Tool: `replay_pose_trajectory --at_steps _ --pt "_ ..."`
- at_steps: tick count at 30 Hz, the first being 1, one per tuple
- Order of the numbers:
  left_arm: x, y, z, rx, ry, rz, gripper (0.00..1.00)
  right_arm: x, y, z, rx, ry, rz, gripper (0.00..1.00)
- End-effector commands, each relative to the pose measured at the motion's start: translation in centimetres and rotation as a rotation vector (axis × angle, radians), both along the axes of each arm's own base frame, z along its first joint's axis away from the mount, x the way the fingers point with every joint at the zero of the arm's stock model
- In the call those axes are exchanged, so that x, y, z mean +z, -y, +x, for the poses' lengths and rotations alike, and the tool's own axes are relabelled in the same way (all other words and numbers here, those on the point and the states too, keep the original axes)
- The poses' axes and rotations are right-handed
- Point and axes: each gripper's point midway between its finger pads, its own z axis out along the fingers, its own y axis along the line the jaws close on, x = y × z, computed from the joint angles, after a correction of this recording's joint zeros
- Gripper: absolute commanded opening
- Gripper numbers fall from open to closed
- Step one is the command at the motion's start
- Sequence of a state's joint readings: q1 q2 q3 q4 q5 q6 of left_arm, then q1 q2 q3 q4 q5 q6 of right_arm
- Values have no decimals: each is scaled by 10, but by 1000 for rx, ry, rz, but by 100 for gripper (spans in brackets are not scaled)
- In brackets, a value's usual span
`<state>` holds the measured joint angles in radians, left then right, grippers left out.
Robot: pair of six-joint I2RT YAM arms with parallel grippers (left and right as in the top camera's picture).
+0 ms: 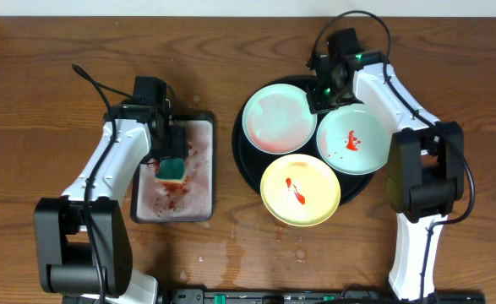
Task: Clean dirty plates on tray and stack at the side
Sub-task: 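Lift the light green plate with the right gripper and carry it right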
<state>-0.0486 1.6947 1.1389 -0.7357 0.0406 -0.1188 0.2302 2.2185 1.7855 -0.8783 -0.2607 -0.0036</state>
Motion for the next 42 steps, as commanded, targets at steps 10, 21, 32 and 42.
replay_pose_trajectory --at_steps 10,21,32,42 --pt "128 29 1 -47 372 -180 74 114 70 21 -120 152 -475 1" --pt "224 30 -44 -76 670 -211 77 181 58 5 -203 405 -1002 1" --pt "225 39 -48 -105 664 -260 77 220 5 0 -211 653 -1122 1" --pt "229 40 -45 -107 684 -260 77 231 -28 -3 -151 738 -1135 1"
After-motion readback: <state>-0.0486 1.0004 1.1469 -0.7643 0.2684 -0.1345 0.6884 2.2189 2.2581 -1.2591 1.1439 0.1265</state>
